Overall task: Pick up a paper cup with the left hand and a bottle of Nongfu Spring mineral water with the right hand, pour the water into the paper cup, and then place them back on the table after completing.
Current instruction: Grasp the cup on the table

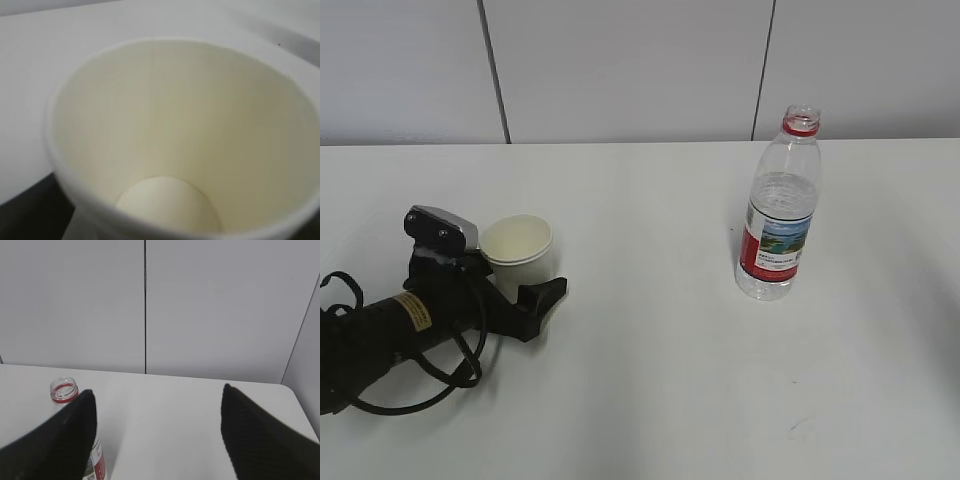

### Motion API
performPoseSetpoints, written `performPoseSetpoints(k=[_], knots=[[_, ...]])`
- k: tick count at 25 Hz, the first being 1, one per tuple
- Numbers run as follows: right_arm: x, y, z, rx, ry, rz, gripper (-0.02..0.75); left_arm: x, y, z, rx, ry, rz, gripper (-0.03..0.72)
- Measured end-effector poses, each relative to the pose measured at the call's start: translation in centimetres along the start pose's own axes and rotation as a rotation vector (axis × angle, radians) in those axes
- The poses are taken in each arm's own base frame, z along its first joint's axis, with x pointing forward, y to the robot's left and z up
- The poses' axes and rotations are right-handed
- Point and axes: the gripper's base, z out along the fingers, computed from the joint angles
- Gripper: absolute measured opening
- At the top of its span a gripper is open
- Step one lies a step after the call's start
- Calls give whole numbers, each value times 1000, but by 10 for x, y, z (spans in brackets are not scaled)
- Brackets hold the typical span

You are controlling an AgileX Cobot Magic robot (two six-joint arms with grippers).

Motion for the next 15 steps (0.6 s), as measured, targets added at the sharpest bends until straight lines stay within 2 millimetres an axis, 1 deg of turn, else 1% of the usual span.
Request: performPoseSetpoints(k=[4,10,12,15], knots=[[0,0,1,0,2,0,572,-1,2,4,-8,-10,0,598],[7,1,16,-6,60,-1,572,-1,2,4,-8,-10,0,576],[11,1,22,-8,69,-1,572,-1,2,4,-8,-10,0,546],[23,3,30,-13,75,-1,572,-1,2,4,-8,-10,0,482]])
